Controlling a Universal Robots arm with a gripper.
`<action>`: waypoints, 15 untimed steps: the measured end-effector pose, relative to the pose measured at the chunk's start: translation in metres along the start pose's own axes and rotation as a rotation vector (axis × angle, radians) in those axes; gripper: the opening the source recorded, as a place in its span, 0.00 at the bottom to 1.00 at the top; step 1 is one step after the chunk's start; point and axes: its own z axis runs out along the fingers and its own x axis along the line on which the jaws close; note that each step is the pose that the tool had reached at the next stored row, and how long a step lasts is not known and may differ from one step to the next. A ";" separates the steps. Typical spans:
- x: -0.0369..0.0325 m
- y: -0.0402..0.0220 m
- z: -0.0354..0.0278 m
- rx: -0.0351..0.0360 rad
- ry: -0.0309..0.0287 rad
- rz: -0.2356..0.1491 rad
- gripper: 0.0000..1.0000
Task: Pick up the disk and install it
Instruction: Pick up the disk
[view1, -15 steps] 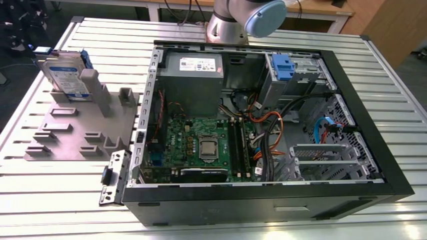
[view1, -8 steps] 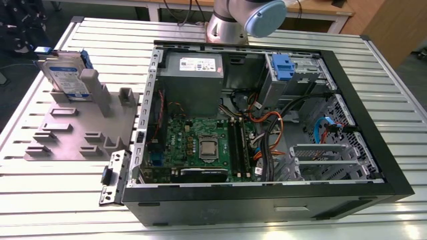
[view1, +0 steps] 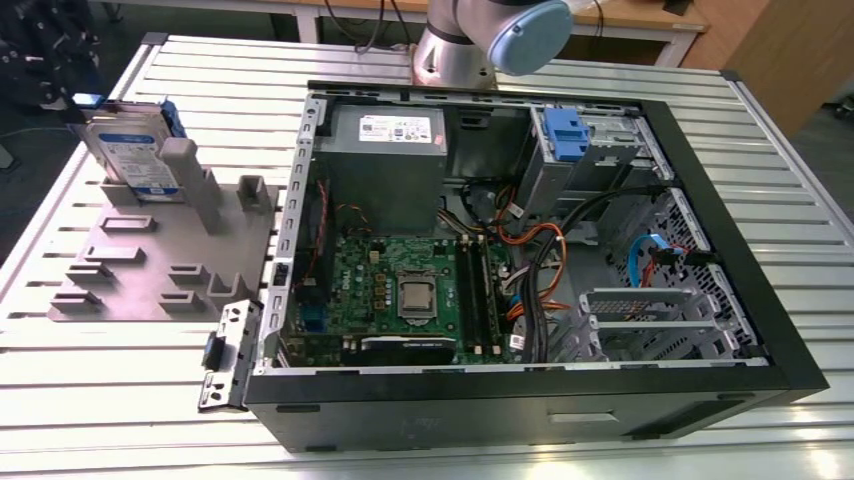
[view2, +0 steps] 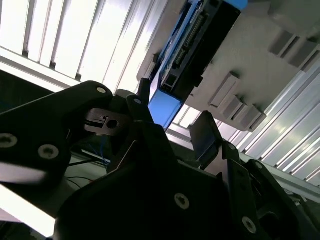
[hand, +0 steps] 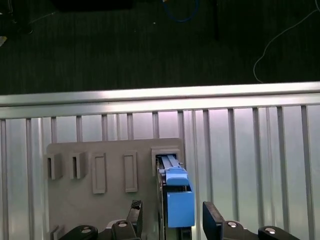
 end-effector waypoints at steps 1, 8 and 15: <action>0.0000 0.0001 0.0009 0.0002 0.0000 -0.007 0.59; 0.0006 0.0059 0.0135 0.0016 0.0000 -0.023 0.59; -0.0010 0.0060 0.0249 0.0013 -0.0026 -0.031 0.59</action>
